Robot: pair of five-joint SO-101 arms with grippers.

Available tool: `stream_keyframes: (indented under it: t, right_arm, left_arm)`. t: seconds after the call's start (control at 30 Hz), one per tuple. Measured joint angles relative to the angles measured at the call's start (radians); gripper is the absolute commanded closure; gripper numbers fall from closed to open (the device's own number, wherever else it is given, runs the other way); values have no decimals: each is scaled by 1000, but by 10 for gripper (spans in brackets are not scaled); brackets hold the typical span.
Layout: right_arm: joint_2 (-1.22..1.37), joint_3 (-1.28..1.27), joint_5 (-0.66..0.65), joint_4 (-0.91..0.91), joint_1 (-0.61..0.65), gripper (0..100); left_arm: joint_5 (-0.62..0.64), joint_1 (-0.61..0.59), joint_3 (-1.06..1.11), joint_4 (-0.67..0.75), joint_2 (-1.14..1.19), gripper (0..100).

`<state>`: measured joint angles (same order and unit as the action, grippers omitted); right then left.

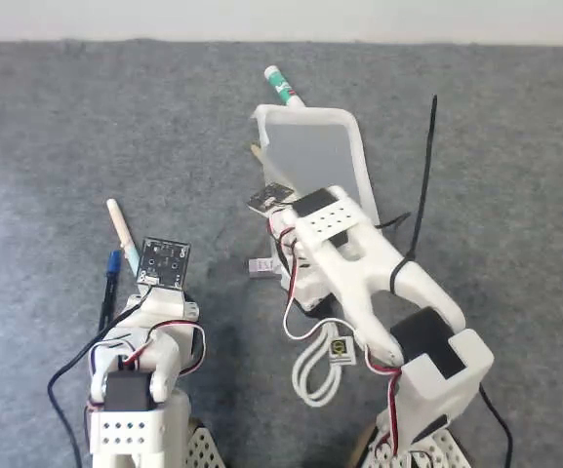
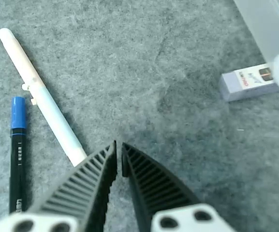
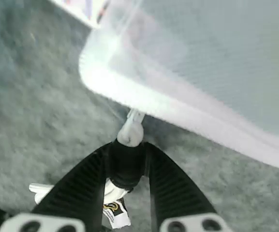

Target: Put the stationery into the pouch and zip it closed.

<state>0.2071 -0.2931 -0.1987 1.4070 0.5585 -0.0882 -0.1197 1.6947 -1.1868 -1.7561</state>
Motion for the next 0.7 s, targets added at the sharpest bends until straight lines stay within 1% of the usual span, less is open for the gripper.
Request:
stream_keyframes:
  t: [0.2,0.3,0.37,0.5,0.7]
  right_arm:
    - [0,2,-37,5,-23,992]
    - [0,3,-84,5,-23,991]
    - [0,3,-86,5,-23,953]
    - [0,3,-78,5,-23,831]
    - [-77,-3,-66,6,-26,824]
  left_arm:
    - [0,0,0,0,0,988]
    - [0,0,0,0,0,988]
    - [0,0,0,0,0,988]
    - [0,0,0,0,0,988]
    - [0,0,0,0,0,988]
